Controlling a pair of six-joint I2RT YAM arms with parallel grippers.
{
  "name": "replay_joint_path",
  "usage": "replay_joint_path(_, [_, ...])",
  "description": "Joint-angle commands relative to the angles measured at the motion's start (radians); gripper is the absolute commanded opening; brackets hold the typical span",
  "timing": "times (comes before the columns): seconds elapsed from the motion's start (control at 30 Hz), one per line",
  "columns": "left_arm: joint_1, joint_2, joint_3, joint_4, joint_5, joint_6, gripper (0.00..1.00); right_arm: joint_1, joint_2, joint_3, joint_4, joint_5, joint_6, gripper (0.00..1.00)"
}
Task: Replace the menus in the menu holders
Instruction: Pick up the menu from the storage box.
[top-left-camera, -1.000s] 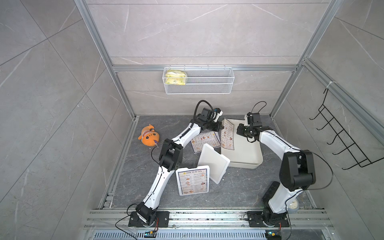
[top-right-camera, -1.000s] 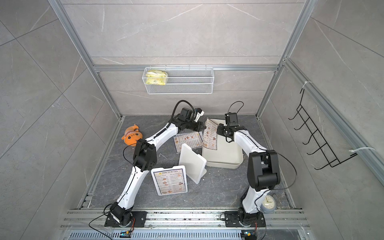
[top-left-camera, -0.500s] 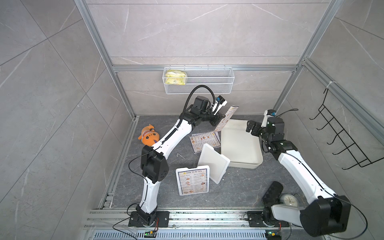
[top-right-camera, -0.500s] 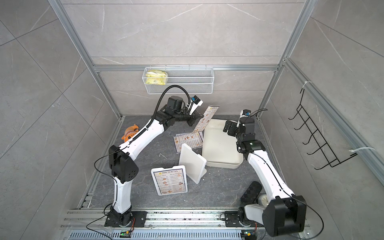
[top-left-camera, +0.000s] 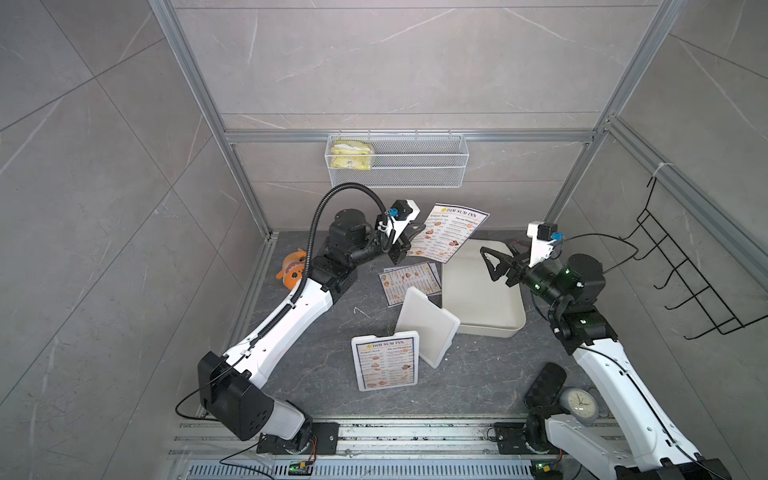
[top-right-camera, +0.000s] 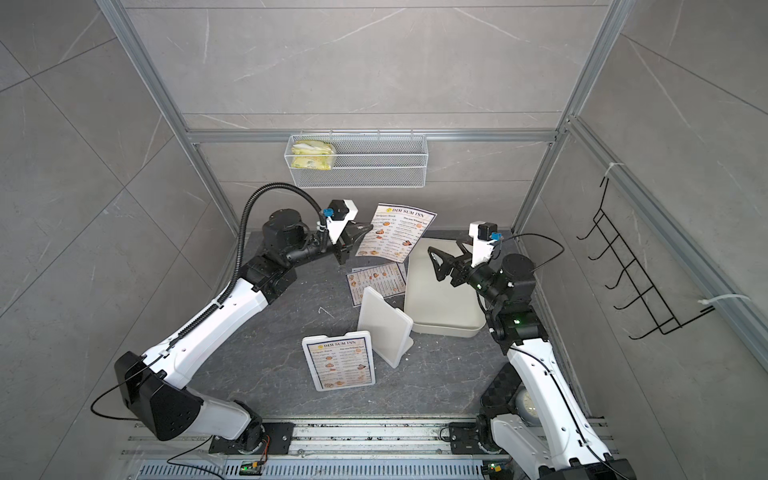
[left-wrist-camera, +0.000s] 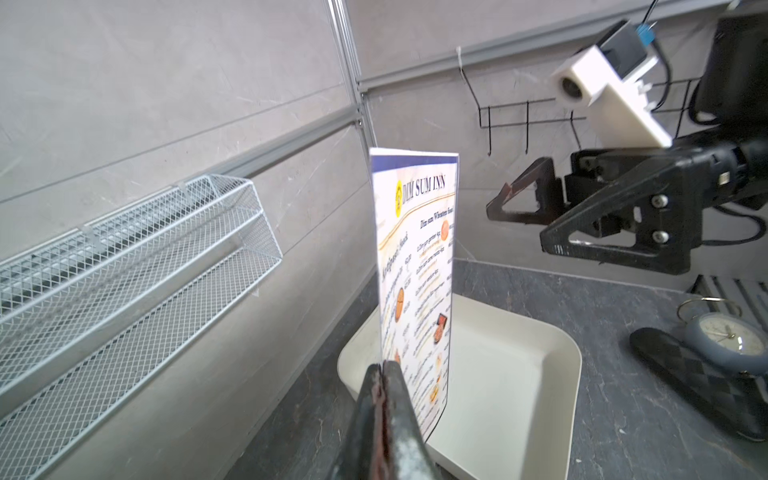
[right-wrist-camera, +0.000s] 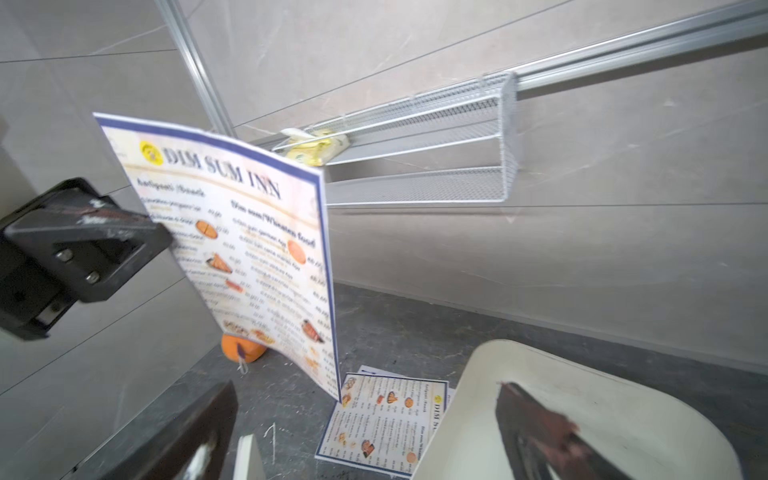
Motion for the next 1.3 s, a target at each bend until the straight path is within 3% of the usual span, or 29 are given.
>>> replay_joint_path(0.0, [0.013, -0.036, -0.004, 0.109, 0.154, -0.074, 0.00, 0.002, 0.006, -0.008, 0.139, -0.172, 0.042, 0.99])
replay_joint_path(0.13, [0.020, -0.056, -0.012, 0.136, 0.212, -0.130, 0.00, 0.020, 0.014, 0.022, 0.159, -0.232, 0.050, 0.90])
replay_joint_path(0.4, [0.022, -0.104, -0.027, 0.164, 0.343, -0.184, 0.00, 0.058, 0.021, 0.038, 0.146, -0.186, -0.014, 0.88])
replay_joint_path(0.6, [0.024, -0.126, -0.031, 0.124, 0.341, -0.174, 0.00, 0.062, 0.027, 0.050, 0.161, -0.213, 0.000, 0.87])
replay_joint_path(0.77, [0.024, -0.123, -0.028, 0.113, 0.358, -0.182, 0.00, 0.071, 0.027, 0.058, 0.175, -0.255, 0.010, 0.80])
replay_joint_path(0.9, [0.027, -0.113, -0.018, 0.107, 0.351, -0.199, 0.00, 0.082, 0.024, 0.057, 0.197, -0.277, 0.019, 0.67])
replay_joint_path(1.13, [0.046, -0.077, 0.004, 0.108, 0.352, -0.250, 0.00, 0.095, -0.008, 0.039, 0.183, -0.270, 0.019, 0.23])
replay_joint_path(1.27, [0.057, -0.047, 0.008, 0.101, 0.370, -0.250, 0.00, 0.104, -0.006, 0.048, 0.153, -0.284, 0.041, 0.09])
